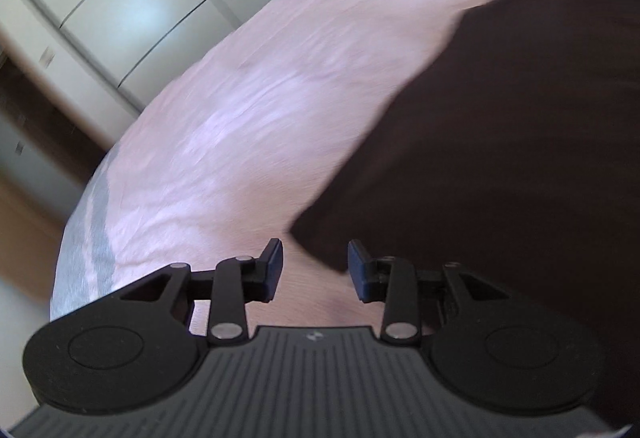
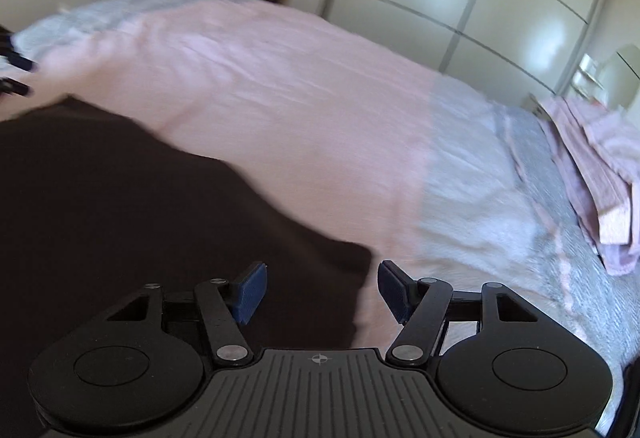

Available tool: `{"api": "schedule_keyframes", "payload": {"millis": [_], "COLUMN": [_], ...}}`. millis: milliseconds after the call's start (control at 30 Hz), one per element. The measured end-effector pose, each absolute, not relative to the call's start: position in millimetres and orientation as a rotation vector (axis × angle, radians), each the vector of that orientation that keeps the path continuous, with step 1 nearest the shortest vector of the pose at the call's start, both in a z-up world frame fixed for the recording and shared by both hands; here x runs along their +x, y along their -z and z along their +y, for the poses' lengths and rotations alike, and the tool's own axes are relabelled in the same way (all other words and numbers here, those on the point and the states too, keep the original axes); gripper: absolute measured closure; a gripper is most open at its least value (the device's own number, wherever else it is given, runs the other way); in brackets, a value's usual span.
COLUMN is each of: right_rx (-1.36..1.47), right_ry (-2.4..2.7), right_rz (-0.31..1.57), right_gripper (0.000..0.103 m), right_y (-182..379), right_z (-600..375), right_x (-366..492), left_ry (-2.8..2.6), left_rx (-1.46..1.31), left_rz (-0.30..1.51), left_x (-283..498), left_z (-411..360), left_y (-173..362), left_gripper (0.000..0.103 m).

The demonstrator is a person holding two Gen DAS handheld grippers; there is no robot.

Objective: Fold clothes

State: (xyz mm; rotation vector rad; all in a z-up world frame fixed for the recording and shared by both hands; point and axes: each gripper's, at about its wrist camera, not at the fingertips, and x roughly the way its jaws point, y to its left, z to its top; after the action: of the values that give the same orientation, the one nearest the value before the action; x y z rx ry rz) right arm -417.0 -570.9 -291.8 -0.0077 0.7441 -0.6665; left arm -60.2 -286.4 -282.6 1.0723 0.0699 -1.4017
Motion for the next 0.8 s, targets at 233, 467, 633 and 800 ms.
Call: {"api": "schedule_keyframes", "payload": {"millis": [233, 467, 633, 800], "right_rx": [-0.318, -0.456, -0.647, -0.866], "right_ry": [0.501, 0.512, 0.585, 0.598], "right_rz": [0.823, 0.945, 0.999, 1.049], "right_gripper": [0.038, 0.038, 0.038, 0.053], "right_y": [307, 350, 378, 407], "right_z": [-395, -327, -327, -337], "right_x": [-438, -459, -446, -424], "left_ry": [1.736, 1.588, 1.394, 1.327], "left_rx": [1.125, 1.444, 1.553, 1.613], "left_rz": [-0.239, -0.49, -0.628, -0.665], "left_x": [-154, -196, -190, -185], "left_z": [-152, -133, -162, -175], "left_y": [264, 330, 362, 379], "left_gripper": [0.063, 0.064, 0.074, 0.095]}}
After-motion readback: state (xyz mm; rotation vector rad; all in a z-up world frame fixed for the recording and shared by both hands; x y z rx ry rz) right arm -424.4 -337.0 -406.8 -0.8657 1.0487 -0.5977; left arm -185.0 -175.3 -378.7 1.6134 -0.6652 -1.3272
